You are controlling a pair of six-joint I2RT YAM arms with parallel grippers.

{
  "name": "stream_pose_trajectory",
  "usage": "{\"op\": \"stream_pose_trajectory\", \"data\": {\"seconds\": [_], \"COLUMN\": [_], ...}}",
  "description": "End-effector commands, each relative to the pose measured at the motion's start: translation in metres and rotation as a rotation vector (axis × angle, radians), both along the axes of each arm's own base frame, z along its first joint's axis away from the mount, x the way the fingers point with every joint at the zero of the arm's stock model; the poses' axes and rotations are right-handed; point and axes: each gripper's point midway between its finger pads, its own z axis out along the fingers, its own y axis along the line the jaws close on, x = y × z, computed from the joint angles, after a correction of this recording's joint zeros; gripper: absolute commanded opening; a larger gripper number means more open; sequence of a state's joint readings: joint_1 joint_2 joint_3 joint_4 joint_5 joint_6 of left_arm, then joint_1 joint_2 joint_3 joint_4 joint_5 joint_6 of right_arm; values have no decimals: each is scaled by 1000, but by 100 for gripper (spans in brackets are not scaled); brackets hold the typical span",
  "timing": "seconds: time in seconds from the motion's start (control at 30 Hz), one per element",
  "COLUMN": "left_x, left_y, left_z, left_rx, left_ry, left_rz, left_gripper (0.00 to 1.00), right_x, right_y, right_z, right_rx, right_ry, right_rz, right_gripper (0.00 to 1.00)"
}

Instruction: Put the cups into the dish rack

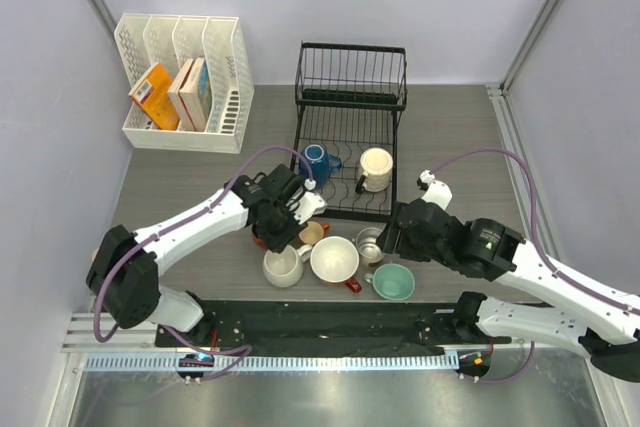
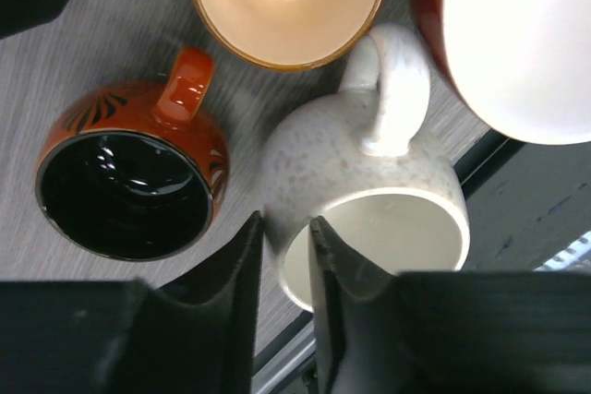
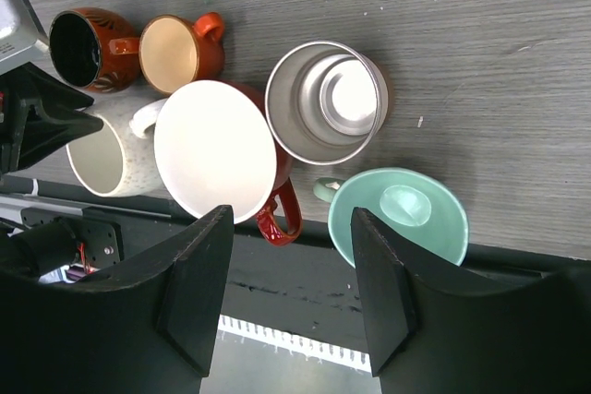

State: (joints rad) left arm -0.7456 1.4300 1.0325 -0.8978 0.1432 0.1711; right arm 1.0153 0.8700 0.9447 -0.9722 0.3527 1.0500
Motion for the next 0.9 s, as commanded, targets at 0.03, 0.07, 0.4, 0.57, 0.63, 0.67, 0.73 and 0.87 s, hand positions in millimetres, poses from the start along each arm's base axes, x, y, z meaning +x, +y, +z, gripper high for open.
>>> {"op": "stream_pose_trajectory", "data": {"seconds": [0.03,0.07,0.4,0.57,0.63,0.67,0.73,0.87], "left_x": [5,4,5,7,5,9,6,9], "left_y": [-4,-4,-6,-8,-5,-8,-4,-5], "left_z": [-5,-7,-3,29,45,64,82,136], "left_rx": [-14,-12,-24,-76,-98,-140,-189,-341], "left_ry": [-13,-9,-16,-66,-69,-107,-91,-121], "left_rz": [-11,-9,-9,-28,-36,-39,-32,-25], "left_gripper": [16,13,0,0,0,0,0,0], "right_x": [5,5,4,5,4,6,5,6], "right_y": [3,2,3,10,15,20,26,45], "right_z": [13,12,11,11,11,14,17,39], "right_rx": [42,40,47,62,76,95,120,236], "right_ry": [-36,-37,-35,-35,-34,-42,-41,-83], "right_rz": [-18,-18,-13,4,21,28,49,90], "right_gripper": [60,59,59,59,60,61,62,64]}}
